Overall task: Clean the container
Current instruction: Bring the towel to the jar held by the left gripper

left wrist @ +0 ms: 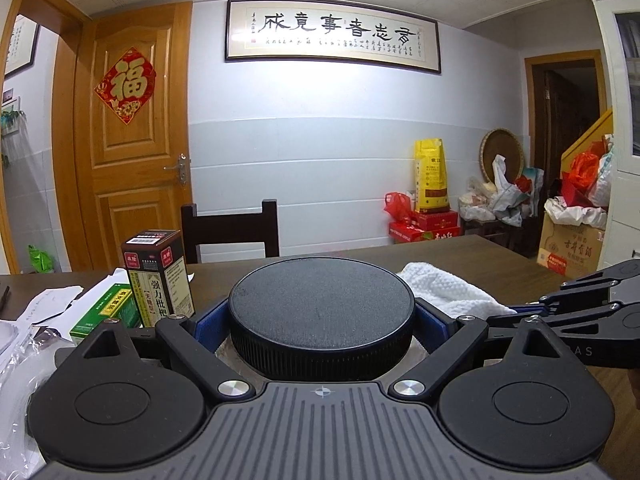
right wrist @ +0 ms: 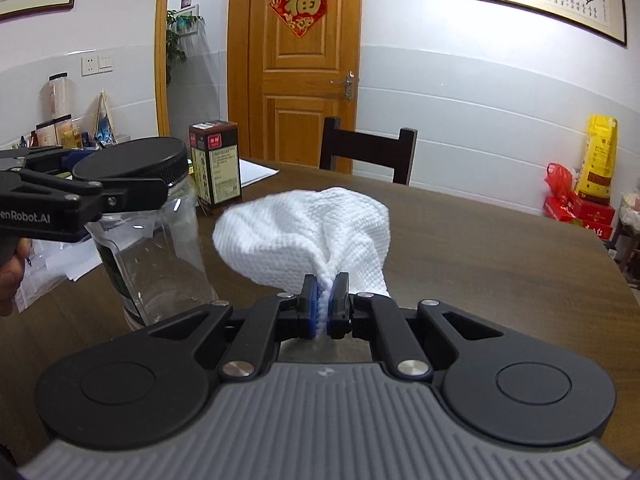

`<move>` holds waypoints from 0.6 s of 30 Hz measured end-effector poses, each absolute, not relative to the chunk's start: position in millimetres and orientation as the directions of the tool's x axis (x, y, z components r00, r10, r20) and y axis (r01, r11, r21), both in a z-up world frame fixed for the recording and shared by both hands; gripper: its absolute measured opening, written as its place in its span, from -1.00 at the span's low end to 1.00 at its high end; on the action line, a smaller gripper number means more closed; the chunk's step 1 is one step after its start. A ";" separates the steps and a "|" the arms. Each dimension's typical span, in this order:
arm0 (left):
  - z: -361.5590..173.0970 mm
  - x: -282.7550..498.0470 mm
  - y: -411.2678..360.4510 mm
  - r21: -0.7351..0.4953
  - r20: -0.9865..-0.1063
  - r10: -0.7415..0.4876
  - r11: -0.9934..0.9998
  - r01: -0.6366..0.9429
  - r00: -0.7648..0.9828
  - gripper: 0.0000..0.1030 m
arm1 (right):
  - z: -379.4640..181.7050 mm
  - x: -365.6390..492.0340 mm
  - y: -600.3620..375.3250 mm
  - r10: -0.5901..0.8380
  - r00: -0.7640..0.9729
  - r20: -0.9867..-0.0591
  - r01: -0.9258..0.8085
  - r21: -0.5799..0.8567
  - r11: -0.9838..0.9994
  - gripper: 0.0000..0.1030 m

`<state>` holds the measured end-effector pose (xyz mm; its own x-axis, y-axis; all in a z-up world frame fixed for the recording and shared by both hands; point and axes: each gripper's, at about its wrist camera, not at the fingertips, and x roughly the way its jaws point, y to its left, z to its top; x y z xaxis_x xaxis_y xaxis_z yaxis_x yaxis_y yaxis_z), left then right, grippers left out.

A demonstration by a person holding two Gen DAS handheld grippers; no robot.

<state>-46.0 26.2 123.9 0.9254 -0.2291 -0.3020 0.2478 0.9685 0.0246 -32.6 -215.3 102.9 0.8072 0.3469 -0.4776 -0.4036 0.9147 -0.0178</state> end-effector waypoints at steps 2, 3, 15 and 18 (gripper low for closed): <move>123.1 -53.5 27.7 0.029 -0.301 -0.245 0.964 0.266 0.922 0.84 | 101.0 -38.4 -219.5 0.347 0.805 -0.481 -0.398 -0.002 0.918 -0.84; 122.4 -57.0 28.3 0.029 -0.302 -0.254 0.961 0.276 0.919 0.84 | 100.6 -41.1 -221.7 0.346 0.805 -0.482 -0.394 0.003 0.919 -0.84; 108.4 -84.1 34.5 0.016 -0.327 -0.312 0.942 0.335 0.892 0.84 | 104.8 -66.7 -226.4 0.384 0.793 -0.473 -0.413 0.046 0.910 -0.84; 103.0 -89.1 35.0 0.016 -0.340 -0.335 0.932 0.361 0.879 0.84 | 109.4 -72.7 -227.9 0.416 0.783 -0.463 -0.431 0.079 0.899 -0.84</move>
<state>-89.1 35.0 103.0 0.8789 -0.3348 -0.3398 0.3612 0.9324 0.0155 -72.7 -227.9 109.4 0.7828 0.4162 -0.4626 -0.4313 0.8988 0.0789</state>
